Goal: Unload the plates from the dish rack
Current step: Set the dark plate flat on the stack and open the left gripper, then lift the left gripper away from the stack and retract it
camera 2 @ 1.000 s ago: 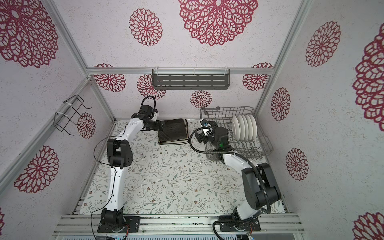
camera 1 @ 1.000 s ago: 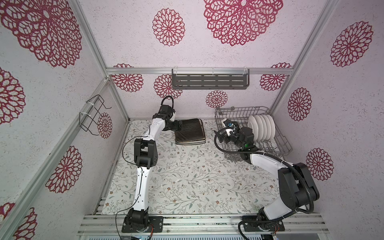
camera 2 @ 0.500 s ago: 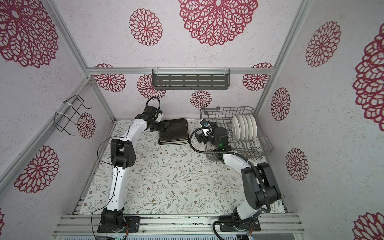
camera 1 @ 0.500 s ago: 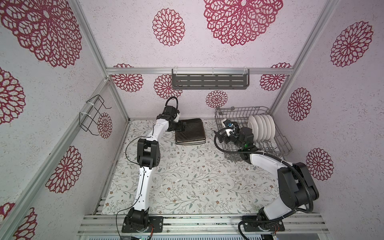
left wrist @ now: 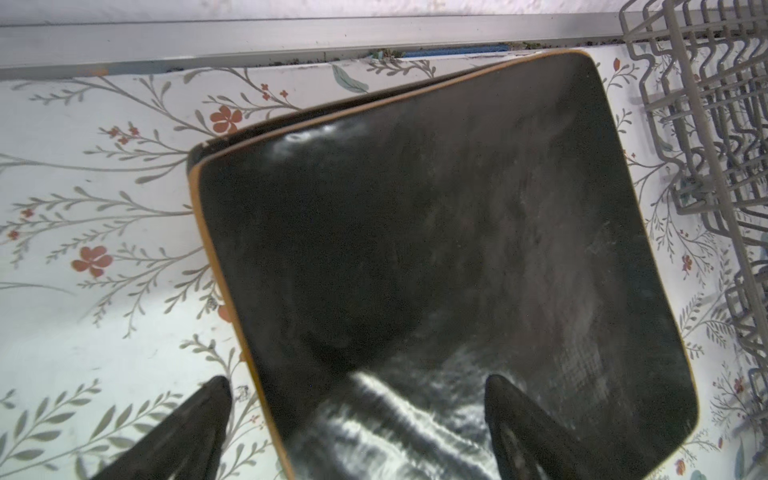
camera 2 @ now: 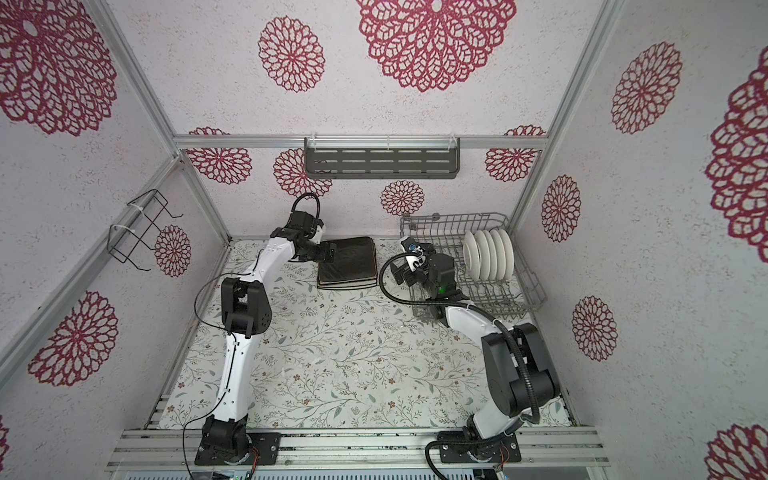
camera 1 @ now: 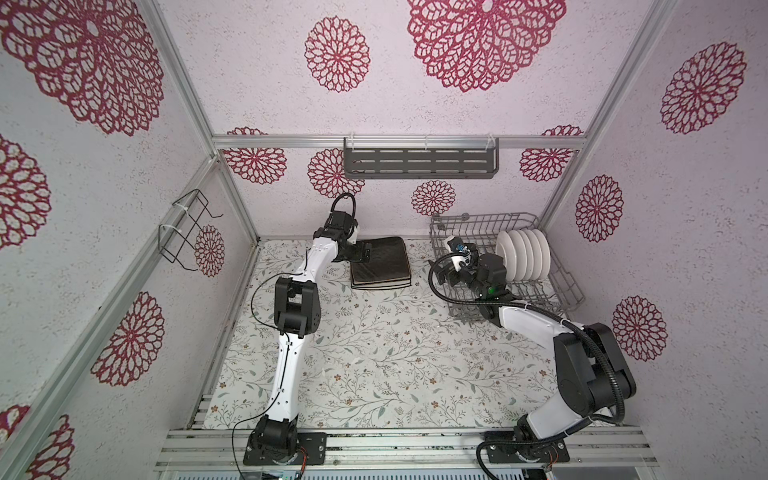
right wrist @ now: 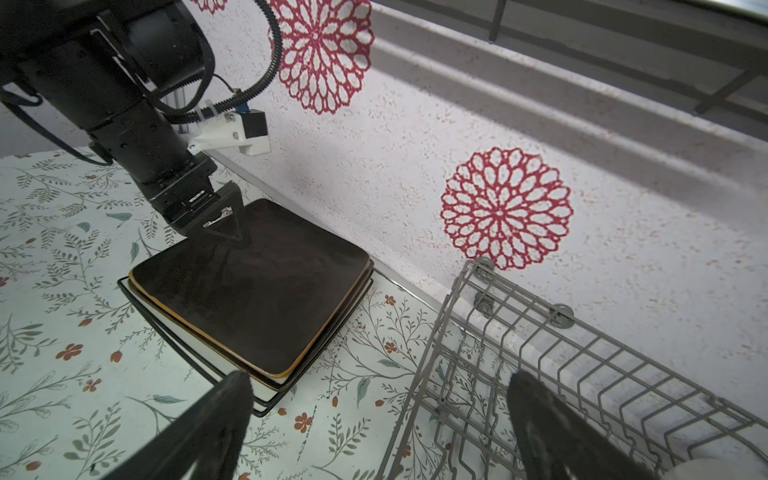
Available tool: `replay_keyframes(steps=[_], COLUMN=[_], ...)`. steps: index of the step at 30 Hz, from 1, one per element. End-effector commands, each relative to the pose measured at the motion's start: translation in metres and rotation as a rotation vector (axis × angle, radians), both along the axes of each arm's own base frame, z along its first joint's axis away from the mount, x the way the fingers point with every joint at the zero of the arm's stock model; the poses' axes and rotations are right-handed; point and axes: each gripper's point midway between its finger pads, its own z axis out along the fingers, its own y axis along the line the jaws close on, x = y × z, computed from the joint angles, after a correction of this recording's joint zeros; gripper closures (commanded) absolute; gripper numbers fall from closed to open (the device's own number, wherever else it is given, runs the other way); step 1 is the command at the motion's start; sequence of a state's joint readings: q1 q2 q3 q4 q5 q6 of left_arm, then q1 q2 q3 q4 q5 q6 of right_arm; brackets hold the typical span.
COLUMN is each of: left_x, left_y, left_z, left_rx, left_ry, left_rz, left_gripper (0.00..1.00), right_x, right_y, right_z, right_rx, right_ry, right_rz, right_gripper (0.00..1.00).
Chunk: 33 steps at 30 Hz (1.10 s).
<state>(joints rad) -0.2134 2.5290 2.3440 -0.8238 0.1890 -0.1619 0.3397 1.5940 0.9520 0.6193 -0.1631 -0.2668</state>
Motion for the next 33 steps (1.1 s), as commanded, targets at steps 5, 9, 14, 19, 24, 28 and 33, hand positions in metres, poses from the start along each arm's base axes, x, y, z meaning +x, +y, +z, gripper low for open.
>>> replay_keyframes(steps=[5,9,14,19,24,28,33], left_x=[-0.008,-0.027,-0.062,-0.111,-0.159,-0.202,-0.247], left_y=[0.016,0.021,0.017,0.014,0.025,0.036,0.046], left_z=[0.096,0.129,0.151,0.181,0.206,0.221,0.228], left_rx=[0.053,0.055,0.083,0.105,0.094,0.096,0.076], left_ry=[-0.219,-0.267,-0.262,-0.293,-0.342,-0.394,-0.465], left_rz=[0.04,0.049,0.012,-0.06,-0.084,-0.102,-0.116], left_gripper=[0.03,0.03,0.03,0.03,0.03,0.03,0.03], right_x=[0.01,0.005,-0.009,-0.025,-0.033,-0.035,-0.032], right_y=[-0.037,-0.078,-0.136,-0.185,-0.198,-0.202,-0.205], right_z=[0.053,0.063,0.07,0.076,0.073,0.058,0.037], right_rx=[0.093,0.182,0.209,0.259,0.226,0.191,0.148], right_ry=[-0.036,-0.003,0.022,0.06,0.095,0.131,0.162], right_rz=[-0.137,-0.226,-0.375,-0.425,-0.411,-0.407,-0.396], right_gripper=[0.01,0.02,0.02,0.04,0.05,0.05,0.06])
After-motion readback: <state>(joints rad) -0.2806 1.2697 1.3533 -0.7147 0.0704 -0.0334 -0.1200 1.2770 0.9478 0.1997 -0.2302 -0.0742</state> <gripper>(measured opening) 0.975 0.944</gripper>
